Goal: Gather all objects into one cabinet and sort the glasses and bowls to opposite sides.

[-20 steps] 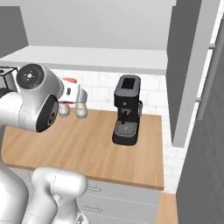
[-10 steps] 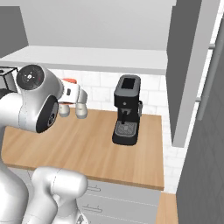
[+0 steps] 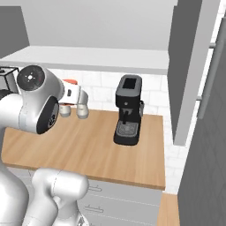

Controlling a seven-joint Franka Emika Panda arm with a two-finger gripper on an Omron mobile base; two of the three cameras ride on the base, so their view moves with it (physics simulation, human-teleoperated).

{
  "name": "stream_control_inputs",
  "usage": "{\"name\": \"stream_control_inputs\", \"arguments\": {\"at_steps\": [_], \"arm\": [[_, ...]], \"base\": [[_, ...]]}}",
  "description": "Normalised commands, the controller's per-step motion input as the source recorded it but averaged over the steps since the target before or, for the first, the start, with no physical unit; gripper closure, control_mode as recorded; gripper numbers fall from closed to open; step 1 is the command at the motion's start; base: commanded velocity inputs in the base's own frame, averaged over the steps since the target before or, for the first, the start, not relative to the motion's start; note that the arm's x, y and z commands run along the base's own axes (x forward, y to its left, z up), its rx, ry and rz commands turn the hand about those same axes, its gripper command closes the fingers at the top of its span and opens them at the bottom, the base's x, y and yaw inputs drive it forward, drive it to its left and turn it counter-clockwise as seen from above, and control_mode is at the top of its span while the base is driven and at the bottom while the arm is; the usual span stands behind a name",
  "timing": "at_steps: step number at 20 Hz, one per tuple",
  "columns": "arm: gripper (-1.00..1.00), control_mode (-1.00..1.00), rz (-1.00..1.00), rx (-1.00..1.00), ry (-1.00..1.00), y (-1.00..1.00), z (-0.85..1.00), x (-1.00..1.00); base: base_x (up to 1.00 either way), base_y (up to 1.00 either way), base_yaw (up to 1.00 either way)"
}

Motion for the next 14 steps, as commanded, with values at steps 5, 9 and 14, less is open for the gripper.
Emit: {"name": "stream_control_inputs", "arguments": {"at_steps": [5, 9, 14], "arm": [[1.00, 1.00, 0.00, 0.00, 0.00, 0.00, 0.00, 0.00], [1.00, 1.00, 0.00, 0.00, 0.00, 0.00, 0.00, 0.00], [1.00, 1.00, 0.00, 0.00, 0.00, 0.00, 0.00, 0.00]], "base": [[-1.00, 0.05, 0.05], [-0.92, 0.09, 0.33], [-0.76, 0.23, 0.65]]}}
